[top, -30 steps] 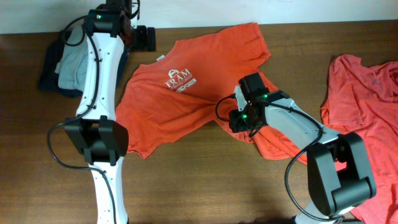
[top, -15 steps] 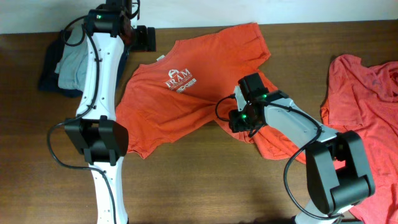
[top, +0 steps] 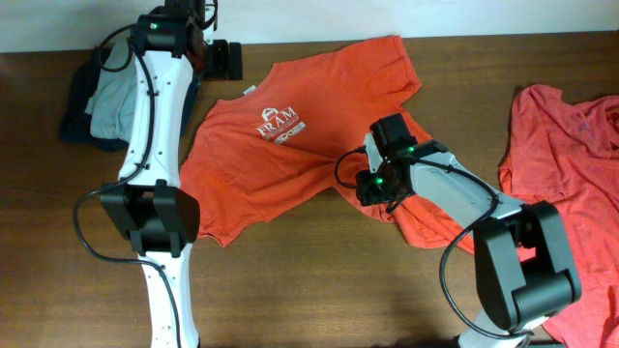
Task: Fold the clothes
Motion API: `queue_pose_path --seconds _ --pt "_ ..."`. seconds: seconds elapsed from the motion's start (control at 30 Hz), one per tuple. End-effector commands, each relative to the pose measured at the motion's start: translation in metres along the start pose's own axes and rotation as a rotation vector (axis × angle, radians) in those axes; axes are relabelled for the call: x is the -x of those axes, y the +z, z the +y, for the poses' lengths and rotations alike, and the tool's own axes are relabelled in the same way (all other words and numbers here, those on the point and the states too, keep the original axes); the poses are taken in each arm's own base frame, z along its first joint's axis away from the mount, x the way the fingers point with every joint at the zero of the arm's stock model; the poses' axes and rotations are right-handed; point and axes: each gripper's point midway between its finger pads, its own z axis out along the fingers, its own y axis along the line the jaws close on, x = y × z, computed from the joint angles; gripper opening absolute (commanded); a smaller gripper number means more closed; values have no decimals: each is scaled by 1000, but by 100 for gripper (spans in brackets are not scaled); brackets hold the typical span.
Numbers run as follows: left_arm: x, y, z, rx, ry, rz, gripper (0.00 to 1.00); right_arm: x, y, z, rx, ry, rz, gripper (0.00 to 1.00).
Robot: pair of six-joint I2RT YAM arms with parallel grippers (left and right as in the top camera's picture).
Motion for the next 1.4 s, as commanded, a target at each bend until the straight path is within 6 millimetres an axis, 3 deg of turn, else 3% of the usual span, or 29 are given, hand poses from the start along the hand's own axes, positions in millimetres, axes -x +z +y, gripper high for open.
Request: queue_pose_path --seconds 0.0,0.2,0.33,0.5,0.8,0.93,1.1,1.23,1.37 --pt "8 -17 1 3 -8 -40 99 -3 6 -4 -21 15 16 48" --pt "8 -17 1 3 -8 -40 99 -3 6 -4 -21 18 15 47" --pt "8 -17 1 3 -8 -40 99 -3 6 -4 -21 18 15 33" --pt "8 -17 1 3 -8 -40 99 -4 6 -4 -21 18 17 29" --pt "8 -17 1 3 -8 -40 99 -4 3 -3 -20 19 26 4" --pt "8 -17 1 3 -7 -40 99 -4 -10 0 -23 19 31 4" --pt "8 -17 0 3 -6 -40 99 -11 -44 6 -19 11 19 4" --pt "8 -17 1 4 -8 -40 99 -28 -69 15 -12 -3 39 4" --pt "8 -17 1 3 -7 -40 99 -47 -77 27 -13 -36 89 4"
